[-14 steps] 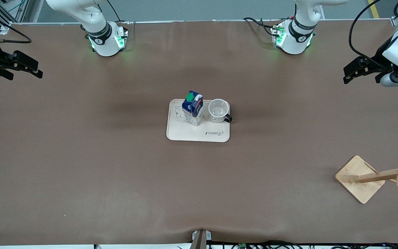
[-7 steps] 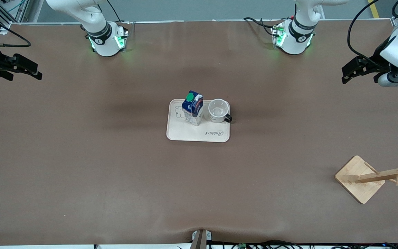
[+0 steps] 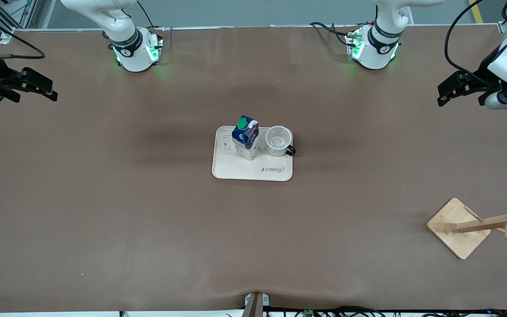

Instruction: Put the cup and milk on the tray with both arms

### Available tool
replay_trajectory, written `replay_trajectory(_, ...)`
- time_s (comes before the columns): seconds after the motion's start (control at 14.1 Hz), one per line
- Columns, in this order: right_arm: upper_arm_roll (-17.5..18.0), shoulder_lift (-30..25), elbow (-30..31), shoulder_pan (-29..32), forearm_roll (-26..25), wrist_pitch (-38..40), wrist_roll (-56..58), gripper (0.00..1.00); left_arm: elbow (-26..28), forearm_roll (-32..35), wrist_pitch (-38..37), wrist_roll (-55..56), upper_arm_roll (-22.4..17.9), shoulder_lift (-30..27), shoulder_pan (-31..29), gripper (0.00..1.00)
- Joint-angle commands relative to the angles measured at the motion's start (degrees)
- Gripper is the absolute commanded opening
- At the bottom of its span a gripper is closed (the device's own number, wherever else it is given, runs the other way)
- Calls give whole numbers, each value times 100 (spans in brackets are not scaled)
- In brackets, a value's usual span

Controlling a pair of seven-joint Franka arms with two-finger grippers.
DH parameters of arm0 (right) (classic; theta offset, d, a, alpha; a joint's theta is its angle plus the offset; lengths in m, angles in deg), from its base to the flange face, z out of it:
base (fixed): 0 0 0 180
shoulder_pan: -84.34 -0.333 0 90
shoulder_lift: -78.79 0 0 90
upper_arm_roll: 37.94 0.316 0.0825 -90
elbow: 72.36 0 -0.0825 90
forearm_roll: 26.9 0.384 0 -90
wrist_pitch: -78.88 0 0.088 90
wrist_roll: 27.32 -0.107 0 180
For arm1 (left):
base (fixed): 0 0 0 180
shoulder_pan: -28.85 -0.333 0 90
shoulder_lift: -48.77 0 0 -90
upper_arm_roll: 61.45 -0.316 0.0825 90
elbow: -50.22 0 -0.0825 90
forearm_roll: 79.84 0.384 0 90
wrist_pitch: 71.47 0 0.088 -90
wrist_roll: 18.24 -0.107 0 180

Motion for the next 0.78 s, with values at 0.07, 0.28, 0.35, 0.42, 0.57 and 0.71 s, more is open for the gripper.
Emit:
replay_trajectory(0.07,346,67,-154,374,-72,19,-53,100,-110,-40,-28,-100,-29,-49,-60,100)
replay_trajectory(0.28,346,76,-154,383,-63,-43,-44,100,-198,-32,-81,-92,-56,-32,-43,100)
replay_trajectory(0.35,346,76,-154,383,-81,-51,-35,100,-198,-32,-98,-83,-56,-32,-42,100)
replay_trajectory(0.42,346,76,-154,383,-107,-52,87,100,-198,-40,-107,-91,-56,-32,-42,100)
replay_trajectory(0.57,329,67,-136,426,-151,-139,717,100,-207,-75,-107,-83,-56,-5,-42,100)
replay_trajectory(0.71,337,67,-118,541,-151,-139,923,100,-207,-67,-159,-83,-47,21,-34,100)
